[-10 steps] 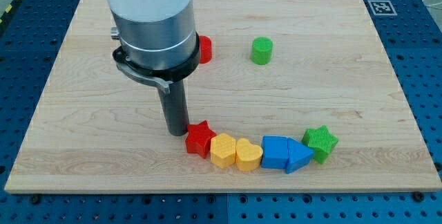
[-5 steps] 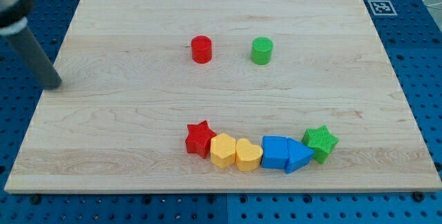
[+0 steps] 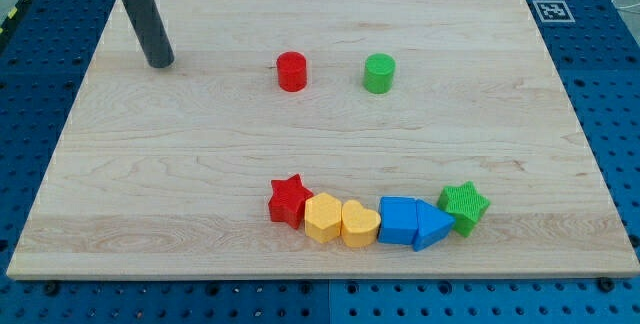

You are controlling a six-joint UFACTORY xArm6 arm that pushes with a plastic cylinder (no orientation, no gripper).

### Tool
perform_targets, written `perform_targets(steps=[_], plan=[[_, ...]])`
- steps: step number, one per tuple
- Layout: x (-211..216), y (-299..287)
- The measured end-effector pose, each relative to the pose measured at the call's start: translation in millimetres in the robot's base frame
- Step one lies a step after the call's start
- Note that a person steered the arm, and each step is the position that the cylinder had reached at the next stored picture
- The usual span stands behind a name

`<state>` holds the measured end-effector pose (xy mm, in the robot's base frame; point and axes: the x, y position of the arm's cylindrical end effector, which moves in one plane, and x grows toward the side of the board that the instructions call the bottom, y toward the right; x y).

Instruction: Slide the red circle to the center of the board

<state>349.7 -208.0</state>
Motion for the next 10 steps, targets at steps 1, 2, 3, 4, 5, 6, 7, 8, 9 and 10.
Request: perform_targets(steps=[1,2,3,4,5,6,7,8,9,10], plan=[[-1,1],[-12,7],[-20,14],[-11,37],[-7,80],[-7,125],[13,157],[43,175],[55,178],[41,157]])
